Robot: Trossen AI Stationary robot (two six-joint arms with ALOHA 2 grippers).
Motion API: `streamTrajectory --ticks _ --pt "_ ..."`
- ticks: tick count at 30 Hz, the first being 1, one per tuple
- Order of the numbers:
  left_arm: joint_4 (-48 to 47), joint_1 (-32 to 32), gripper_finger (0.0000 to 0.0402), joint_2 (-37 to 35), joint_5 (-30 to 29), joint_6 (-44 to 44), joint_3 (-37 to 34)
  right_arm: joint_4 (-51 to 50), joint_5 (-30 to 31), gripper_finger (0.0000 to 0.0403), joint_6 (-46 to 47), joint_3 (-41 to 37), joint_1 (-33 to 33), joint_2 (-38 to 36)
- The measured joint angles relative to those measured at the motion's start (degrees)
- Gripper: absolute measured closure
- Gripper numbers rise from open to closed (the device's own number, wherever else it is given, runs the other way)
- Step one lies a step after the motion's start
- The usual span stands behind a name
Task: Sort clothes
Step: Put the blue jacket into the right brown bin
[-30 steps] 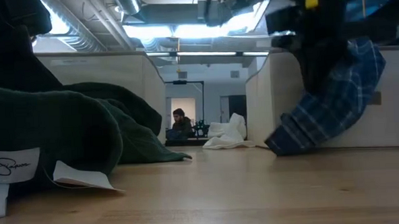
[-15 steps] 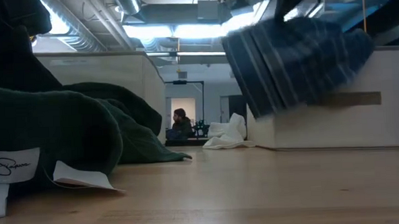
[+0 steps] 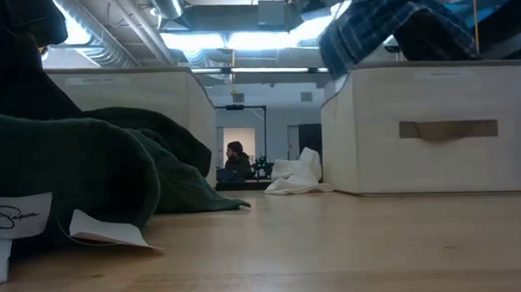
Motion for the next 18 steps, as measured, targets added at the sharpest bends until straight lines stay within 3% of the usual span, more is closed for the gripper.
streamTrajectory --ticks 8,12,18 --pt "0.0 0.0 0.0192 0.0 0.0 -0.4 0.0 2.2 0.2 0.0403 -2.9 -0.6 -15.5 -1.5" --pt "0.0 0.0 0.0192 0.0 0.0 -0.6 0.0 4.8 -5.7 0.0403 -1.3 -5.1 -23.0 -1.5" --pt "0.0 0.0 0.0192 0.0 0.0 -0.5 0.0 15.5 -17.7 0.0403 -1.1 -18.0 -30.8 -1.4"
